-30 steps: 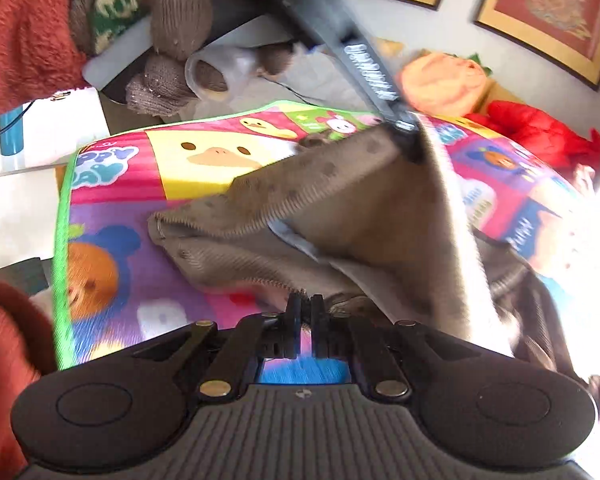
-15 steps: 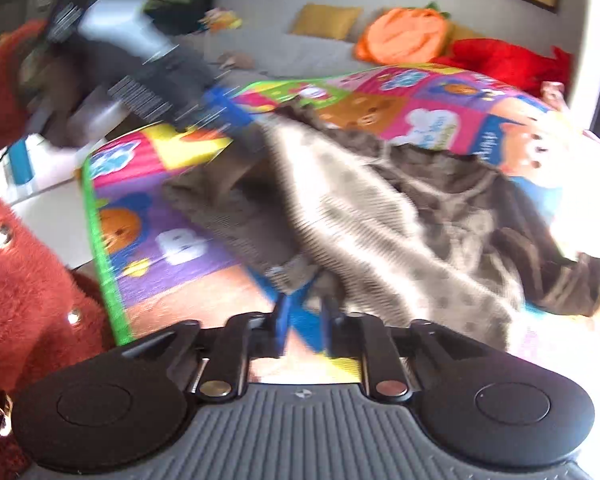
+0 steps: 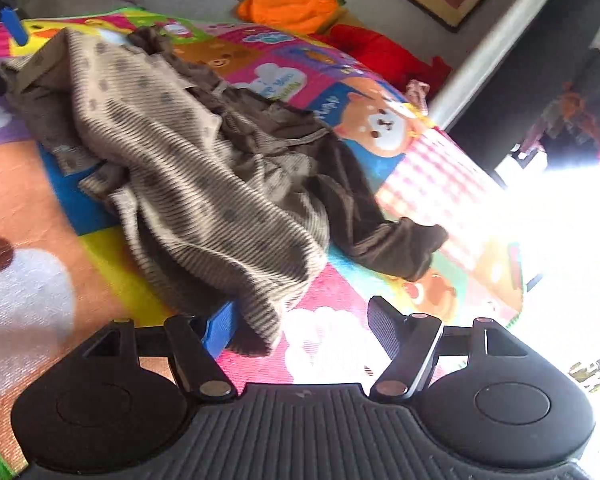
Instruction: Fold clothes
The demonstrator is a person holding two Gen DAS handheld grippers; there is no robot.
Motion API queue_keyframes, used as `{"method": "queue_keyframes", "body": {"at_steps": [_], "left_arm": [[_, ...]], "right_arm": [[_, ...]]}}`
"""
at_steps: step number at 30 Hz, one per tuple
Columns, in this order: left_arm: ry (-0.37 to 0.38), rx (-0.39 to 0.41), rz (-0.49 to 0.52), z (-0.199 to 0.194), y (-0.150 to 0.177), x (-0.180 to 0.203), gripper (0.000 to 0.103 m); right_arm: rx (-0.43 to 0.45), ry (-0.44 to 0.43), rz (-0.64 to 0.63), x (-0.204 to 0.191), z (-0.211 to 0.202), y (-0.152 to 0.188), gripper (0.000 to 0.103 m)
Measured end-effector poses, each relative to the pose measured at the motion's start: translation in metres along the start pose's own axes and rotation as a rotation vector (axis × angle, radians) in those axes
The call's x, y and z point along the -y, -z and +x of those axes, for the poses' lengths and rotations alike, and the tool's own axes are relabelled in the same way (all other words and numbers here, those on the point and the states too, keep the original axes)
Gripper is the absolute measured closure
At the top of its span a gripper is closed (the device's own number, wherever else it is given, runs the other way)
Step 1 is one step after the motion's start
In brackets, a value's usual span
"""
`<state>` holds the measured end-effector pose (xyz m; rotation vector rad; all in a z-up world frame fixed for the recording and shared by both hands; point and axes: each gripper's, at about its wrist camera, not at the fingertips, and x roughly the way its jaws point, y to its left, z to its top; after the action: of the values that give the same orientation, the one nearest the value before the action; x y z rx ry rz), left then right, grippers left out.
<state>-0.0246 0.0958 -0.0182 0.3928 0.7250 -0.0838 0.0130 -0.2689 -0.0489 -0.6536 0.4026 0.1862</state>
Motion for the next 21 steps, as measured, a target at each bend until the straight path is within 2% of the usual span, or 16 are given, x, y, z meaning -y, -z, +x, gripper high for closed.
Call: {"method": "queue_keyframes", "body": {"at_steps": [2,5,8,13,14,18,21], "left_arm": [[-0.079,0.0,-0.023,-0.005,0.005,-0.01,0.013],[-0.149,-0.011,-0.08,-0.013,0.014,-0.029,0.009],[-0.192,-0.024,-0.101,-0.02,0.02,-0.04,0.008],[-0.24,-0.041,-0.126,-0.033,0.027,-0.053,0.008],[-0.234,-0.038,-0.135,-0.037,0.028,-0.054,0.008],[-0.063,0.012,-0.152,-0.043,0.026,-0.048,0.006],[-0.041,0.019,-0.089,-0.033,0.017,-0.026,0.006]], "right_arm": [[0.002,0.073,0.098,0.017,-0.003,0.001,0.033],[-0.029,0.166,0.133,0.033,-0.004,0.01,0.033],[-0.071,0.187,0.146,0.039,-0.005,0.021,0.033],[-0.121,0.168,0.203,0.046,-0.013,0.042,0.033],[-0.12,0.16,0.218,0.047,-0.016,0.046,0.033],[-0.081,0.107,0.258,0.05,-0.026,0.047,0.029],[-0.053,0.096,0.244,0.046,-0.026,0.039,0.028]]}}
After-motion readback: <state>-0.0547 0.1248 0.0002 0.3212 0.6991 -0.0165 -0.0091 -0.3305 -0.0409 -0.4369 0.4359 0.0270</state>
